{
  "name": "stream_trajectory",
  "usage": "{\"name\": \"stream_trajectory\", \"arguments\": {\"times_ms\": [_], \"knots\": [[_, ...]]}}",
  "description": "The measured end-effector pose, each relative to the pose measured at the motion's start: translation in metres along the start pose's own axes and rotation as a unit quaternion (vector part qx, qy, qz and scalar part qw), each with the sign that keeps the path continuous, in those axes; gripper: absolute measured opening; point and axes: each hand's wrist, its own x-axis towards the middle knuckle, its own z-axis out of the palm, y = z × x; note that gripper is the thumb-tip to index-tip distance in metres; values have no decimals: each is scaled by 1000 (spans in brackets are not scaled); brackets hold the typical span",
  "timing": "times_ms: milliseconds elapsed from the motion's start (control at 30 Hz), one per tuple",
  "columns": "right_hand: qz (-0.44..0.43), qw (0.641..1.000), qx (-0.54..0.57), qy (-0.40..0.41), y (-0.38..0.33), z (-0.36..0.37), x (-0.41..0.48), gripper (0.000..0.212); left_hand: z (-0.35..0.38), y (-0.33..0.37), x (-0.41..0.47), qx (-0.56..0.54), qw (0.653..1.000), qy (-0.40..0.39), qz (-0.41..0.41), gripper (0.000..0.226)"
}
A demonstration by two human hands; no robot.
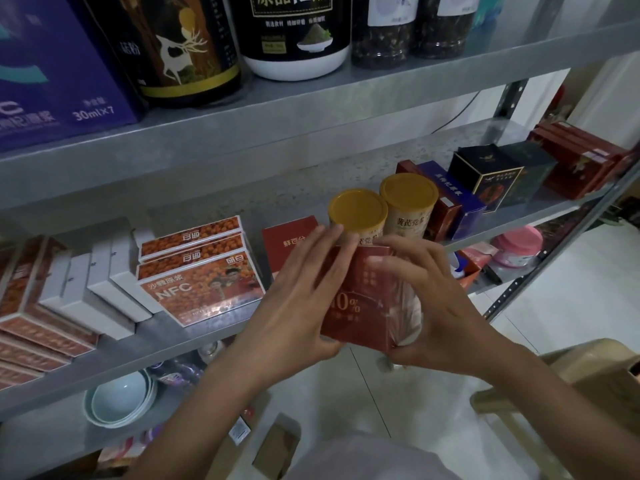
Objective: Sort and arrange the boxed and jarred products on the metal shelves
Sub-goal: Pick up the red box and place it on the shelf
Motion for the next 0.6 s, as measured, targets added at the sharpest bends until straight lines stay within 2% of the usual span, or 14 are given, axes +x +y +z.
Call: {"name": "stream_trajectory", "arguments": {"times_ms": [100, 200, 367, 467, 600], "knots": [[-1, 1000, -16, -9, -2, 2, 0, 89, 4, 5, 2, -39, 999, -2, -18, 127], [-2, 999, -40, -25, 1, 1, -1, 91, 6, 6, 3, -57, 998, 22, -20, 118], [-4, 995, -71, -72, 16, -2, -13, 109, 11, 6, -1, -41, 999, 28, 6, 112], [42, 993, -90, -68, 31, -6, -25, 120, 13, 6, -3, -38, 998, 33, 34, 110], [100, 990, -76, -71, 40, -8, -33, 121, 11, 3, -3, -65, 995, 47, 52, 109]]}}
